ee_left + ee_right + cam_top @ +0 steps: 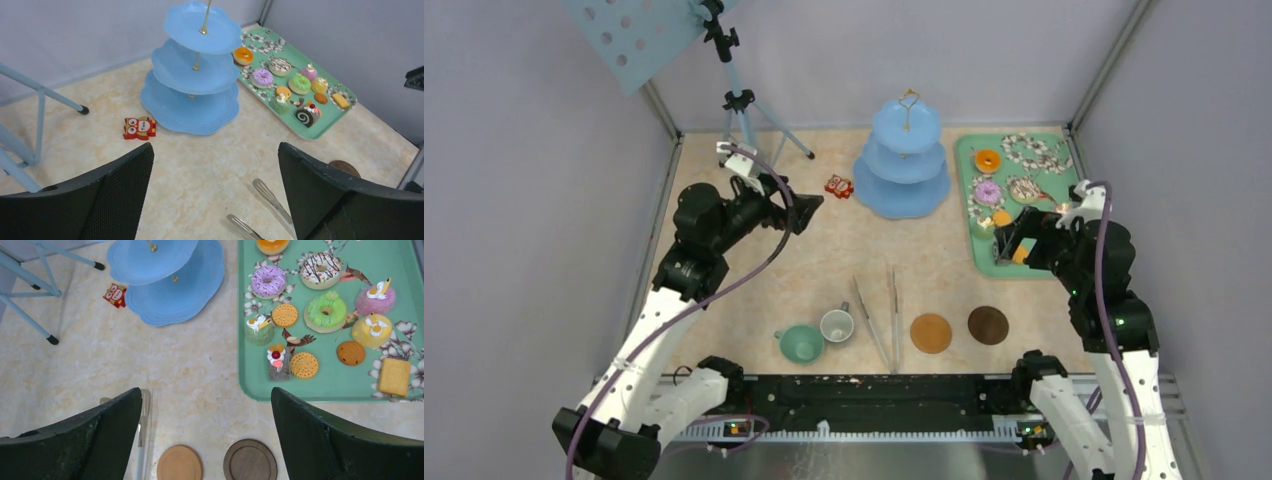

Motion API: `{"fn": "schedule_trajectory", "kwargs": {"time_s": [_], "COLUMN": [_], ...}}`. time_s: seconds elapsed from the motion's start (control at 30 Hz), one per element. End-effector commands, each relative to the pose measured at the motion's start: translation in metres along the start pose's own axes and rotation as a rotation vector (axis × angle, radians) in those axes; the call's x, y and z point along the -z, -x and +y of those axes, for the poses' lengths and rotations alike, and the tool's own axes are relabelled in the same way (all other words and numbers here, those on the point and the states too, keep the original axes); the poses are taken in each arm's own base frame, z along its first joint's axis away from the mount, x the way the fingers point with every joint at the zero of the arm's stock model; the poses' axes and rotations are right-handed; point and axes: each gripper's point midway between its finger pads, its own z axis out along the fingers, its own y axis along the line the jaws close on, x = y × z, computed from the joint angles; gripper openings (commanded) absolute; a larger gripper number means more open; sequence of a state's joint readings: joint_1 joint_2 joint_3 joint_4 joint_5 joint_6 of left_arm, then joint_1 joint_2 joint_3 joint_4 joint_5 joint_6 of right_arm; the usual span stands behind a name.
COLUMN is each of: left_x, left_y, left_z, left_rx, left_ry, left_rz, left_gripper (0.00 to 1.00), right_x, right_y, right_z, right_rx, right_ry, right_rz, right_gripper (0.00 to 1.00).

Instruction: Serve the afternoon tea

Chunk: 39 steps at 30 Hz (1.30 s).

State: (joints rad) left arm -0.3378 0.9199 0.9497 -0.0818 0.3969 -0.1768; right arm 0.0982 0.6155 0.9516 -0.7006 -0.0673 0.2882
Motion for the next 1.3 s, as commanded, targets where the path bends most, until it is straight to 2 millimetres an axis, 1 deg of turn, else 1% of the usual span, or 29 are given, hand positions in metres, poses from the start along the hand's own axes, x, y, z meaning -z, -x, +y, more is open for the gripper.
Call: {"fn": "schedule_trajectory", "kwargs": {"time_s": [0.0,0.07,0.1,0.13,0.2,0.23,0.3,0.37,0.43,0.5,0.57,0.63,0.7,0.73,0.77,0.8,0.83,0.87,0.93,1.0,1.03,1.1,1.17,1.27], "left_x": [-0.005,-0.011,-0.015,-0.018,-0.022,-0.024,-0.027,-0.030,-0.032,-0.032,-0.031,-0.030,-0.028,-0.027,-0.026,-0.025,-0.024,-0.023,-0.023,-0.022,-0.022,-0.020,-0.019,-0.017], "left_y": [0.039,0.041,0.041,0.042,0.042,0.043,0.043,0.043,0.045,0.052,0.063,0.068,0.063,0.058,0.054,0.049,0.044,0.040,0.032,0.027,0.027,0.027,0.027,0.026], "left_z": [0.005,0.005,0.006,0.007,0.009,0.009,0.009,0.009,0.008,0.007,0.001,-0.005,-0.004,-0.002,0.000,0.004,0.006,0.007,0.006,0.005,0.003,0.002,0.003,0.004], "left_rx": [-0.034,-0.022,-0.014,-0.002,0.012,0.013,0.013,0.009,0.020,0.039,0.035,0.009,-0.021,-0.037,-0.054,-0.069,-0.080,-0.086,-0.097,-0.101,-0.105,-0.111,-0.116,-0.121], "left_ry": [0.040,0.028,0.025,0.026,0.029,0.023,0.017,0.008,0.007,0.010,-0.011,-0.035,-0.028,-0.013,0.005,0.025,0.038,0.045,0.049,0.046,0.044,0.045,0.053,0.066], "left_rz": [-0.139,-0.145,-0.148,-0.153,-0.162,-0.165,-0.174,-0.167,-0.143,-0.128,-0.132,-0.135,-0.126,-0.122,-0.122,-0.122,-0.121,-0.117,-0.107,-0.101,-0.102,-0.104,-0.110,-0.113], "left_gripper": [0.99,0.99,0.99,0.99,0.99,0.99,0.99,0.99,0.99,0.99,0.99,0.99,0.99,0.99,0.99,0.99,0.99,0.99,0.99,0.99,0.99,0.99,0.99,0.99], "right_x": [-0.010,-0.014,-0.017,-0.020,-0.026,-0.030,-0.042,-0.049,-0.052,-0.050,-0.050,-0.051,-0.051,-0.051,-0.052,-0.052,-0.053,-0.054,-0.059,-0.063,-0.066,-0.073,-0.078,-0.090], "right_y": [-0.007,-0.010,-0.012,-0.016,-0.024,-0.030,-0.046,-0.069,-0.098,-0.131,-0.163,-0.189,-0.209,-0.217,-0.228,-0.235,-0.241,-0.247,-0.257,-0.266,-0.271,-0.278,-0.283,-0.277], "right_z": [-0.005,0.000,0.006,0.016,0.045,0.056,0.075,0.099,0.127,0.151,0.163,0.165,0.159,0.158,0.159,0.161,0.163,0.166,0.171,0.166,0.162,0.158,0.155,0.154], "right_rx": [-0.001,-0.032,-0.045,-0.054,-0.061,-0.083,-0.114,-0.083,-0.021,0.038,0.047,0.053,0.077,0.087,0.091,0.087,0.078,0.081,0.118,0.171,0.186,0.204,0.210,0.246], "right_ry": [-0.017,0.010,0.041,0.099,0.265,0.318,0.372,0.365,0.349,0.326,0.296,0.229,0.138,0.115,0.104,0.097,0.087,0.086,0.074,0.011,-0.029,-0.074,-0.104,-0.126], "right_rz": [-0.016,-0.002,0.016,0.037,0.091,0.121,0.215,0.292,0.358,0.402,0.443,0.481,0.498,0.508,0.523,0.534,0.541,0.539,0.519,0.513,0.507,0.501,0.488,0.430], "right_gripper": [0.99,0.99,0.99,0.99,0.99,0.99,0.99,0.99,0.99,0.99,0.99,0.99,0.98,0.93,0.84,0.68,0.56,0.53,0.53,0.52,0.49,0.39,0.37,0.24]}}
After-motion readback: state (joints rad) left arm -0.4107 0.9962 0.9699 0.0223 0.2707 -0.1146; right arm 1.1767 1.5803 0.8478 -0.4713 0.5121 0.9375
